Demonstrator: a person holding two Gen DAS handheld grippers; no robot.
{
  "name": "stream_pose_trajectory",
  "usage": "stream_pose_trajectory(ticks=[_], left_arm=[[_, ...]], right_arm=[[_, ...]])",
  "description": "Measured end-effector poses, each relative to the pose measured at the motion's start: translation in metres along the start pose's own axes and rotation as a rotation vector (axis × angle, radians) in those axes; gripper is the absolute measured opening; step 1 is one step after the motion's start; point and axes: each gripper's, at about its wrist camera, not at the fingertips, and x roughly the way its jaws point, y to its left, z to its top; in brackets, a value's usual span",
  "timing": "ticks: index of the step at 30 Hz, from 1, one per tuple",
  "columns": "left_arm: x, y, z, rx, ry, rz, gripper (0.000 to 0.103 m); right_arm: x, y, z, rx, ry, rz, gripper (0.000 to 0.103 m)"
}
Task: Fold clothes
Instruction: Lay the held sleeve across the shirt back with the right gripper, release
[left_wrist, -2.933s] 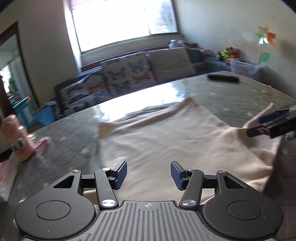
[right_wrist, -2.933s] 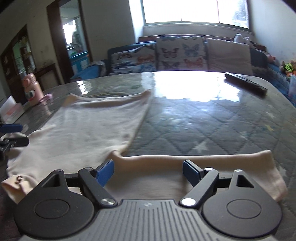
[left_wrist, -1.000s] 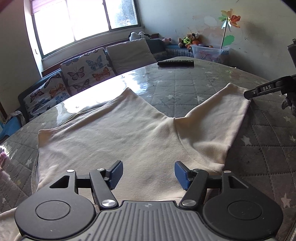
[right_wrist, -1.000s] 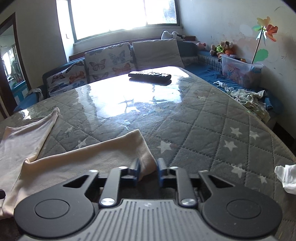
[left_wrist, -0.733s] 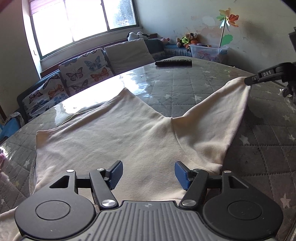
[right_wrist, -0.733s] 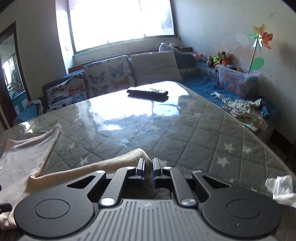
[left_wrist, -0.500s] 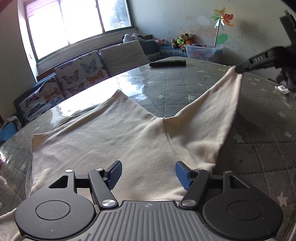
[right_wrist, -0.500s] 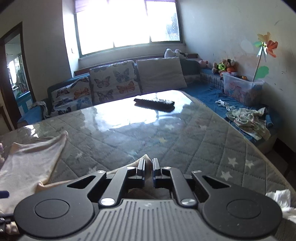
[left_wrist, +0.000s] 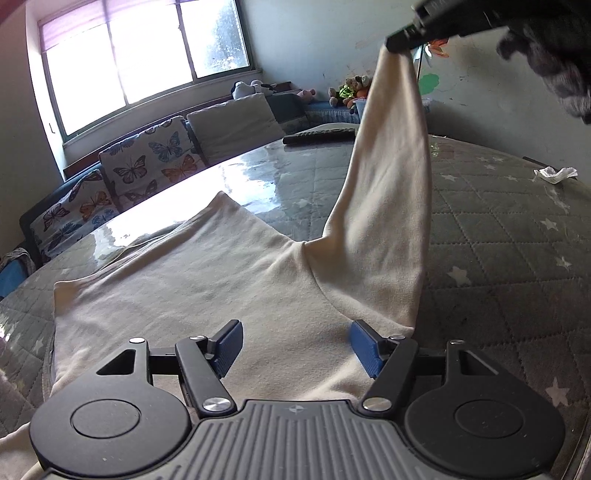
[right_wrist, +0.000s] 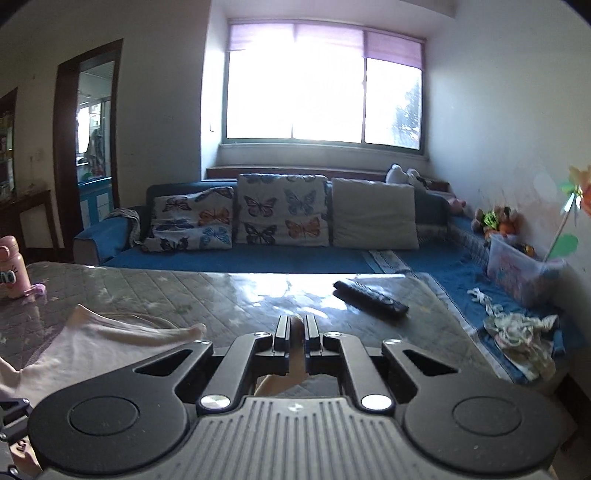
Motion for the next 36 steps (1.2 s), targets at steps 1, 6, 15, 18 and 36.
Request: stream_pose_trajectory(ticks=[1,6,15,18,36], left_arm=[[0.000,0.000,0.000,-0.002,-0.002,-0.002,0.069],[-0.002,0.006,-0.003,-0.029,-0.011,-0.013,0.069],[-0.044,0.042,-0.023,-0.111,-0.046,0.032,0.072],[-0.062,0.061,-0.035,-0.162,-0.054,0.079,0.073],[-0.120,0.120,-0.087,-0.351,-0.047,0.277,0.073]], right_arm=[[-0.001,0.004,0.003,-0.008,-0.005,0.004,0.006],[-0.007,0.042,0.029,-0.089,-0.039,0.067,0.006],[-0.015,0.130,0.051,-0.220,-0.065,0.239,0.006],[-0.013,0.171,0.047,-0.266,-0.050,0.327,0.006],[-0.009,0.247,-0.020,-0.414,0.163,0.610,0.012]])
